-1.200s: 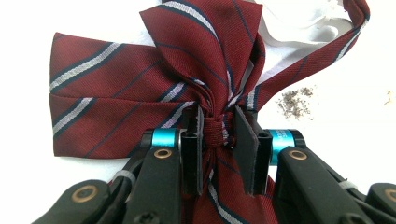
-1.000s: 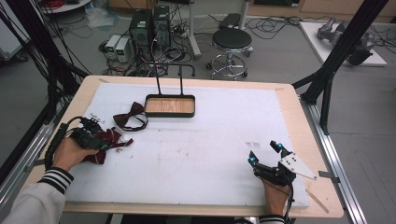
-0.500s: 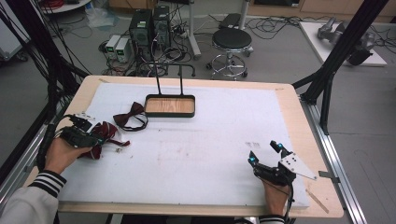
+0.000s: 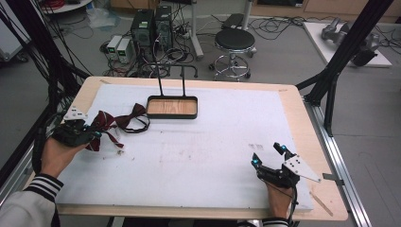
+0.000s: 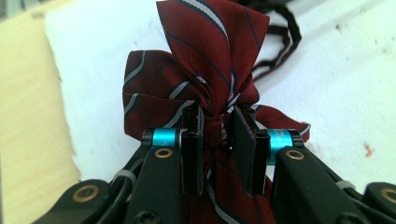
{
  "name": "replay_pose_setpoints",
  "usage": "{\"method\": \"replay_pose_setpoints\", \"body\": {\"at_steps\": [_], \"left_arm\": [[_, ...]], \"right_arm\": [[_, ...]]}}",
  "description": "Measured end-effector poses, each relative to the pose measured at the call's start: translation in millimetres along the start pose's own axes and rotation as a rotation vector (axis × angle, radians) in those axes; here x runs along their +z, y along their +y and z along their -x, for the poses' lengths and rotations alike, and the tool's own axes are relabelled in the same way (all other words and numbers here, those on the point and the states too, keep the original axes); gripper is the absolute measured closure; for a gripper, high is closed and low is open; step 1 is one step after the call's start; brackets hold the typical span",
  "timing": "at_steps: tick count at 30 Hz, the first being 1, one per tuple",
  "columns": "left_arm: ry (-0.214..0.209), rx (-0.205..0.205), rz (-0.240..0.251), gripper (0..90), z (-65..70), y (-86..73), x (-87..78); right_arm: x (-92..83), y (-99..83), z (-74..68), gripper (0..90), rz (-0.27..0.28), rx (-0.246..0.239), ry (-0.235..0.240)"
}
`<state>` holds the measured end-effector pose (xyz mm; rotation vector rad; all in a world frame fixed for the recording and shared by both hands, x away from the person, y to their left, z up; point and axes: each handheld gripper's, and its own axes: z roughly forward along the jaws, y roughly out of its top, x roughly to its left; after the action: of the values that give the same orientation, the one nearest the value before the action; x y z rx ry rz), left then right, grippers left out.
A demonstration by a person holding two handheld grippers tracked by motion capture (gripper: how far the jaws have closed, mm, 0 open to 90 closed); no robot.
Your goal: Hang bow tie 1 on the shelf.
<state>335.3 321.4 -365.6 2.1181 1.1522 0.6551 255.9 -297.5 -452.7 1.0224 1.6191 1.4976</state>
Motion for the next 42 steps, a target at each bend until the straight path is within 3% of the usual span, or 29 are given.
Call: {"method": "replay_pose_setpoints", "body": {"at_steps": [6, 12, 18, 25, 35, 42], "left_arm": [[0.024, 0.023, 0.081, 73.8, 3.3, 4.9, -7.6], [0.031, 0.017, 0.144, 73.8, 4.9, 6.8, -11.9], [-0.019, 0.0, 0.218, 73.7, 4.6, 8.0, -15.4], [-0.069, 0.014, 0.327, 73.7, 6.7, 12.1, -21.3], [-0.114, 0.0, 0.366, 73.7, 2.1, 29.5, -18.9], [-0.108, 0.005, 0.379, 73.7, -0.6, 41.6, -12.8]], "right_arm": [[-0.1, 0.0, 0.1, 9.7, -0.001, 0.003, -0.001], [0.0, 0.0, 0.1, 9.7, 0.0, 0.0, 0.0], [0.0, 0.0, 0.1, 9.7, 0.0, -0.001, 0.001], [-0.1, 0.0, 0.0, 9.7, -0.001, 0.002, 0.0], [0.0, 0.0, -0.2, 9.7, 0.0, -0.004, -0.001], [0.0, -0.1, -0.1, 9.7, 0.001, -0.004, 0.0]]}}
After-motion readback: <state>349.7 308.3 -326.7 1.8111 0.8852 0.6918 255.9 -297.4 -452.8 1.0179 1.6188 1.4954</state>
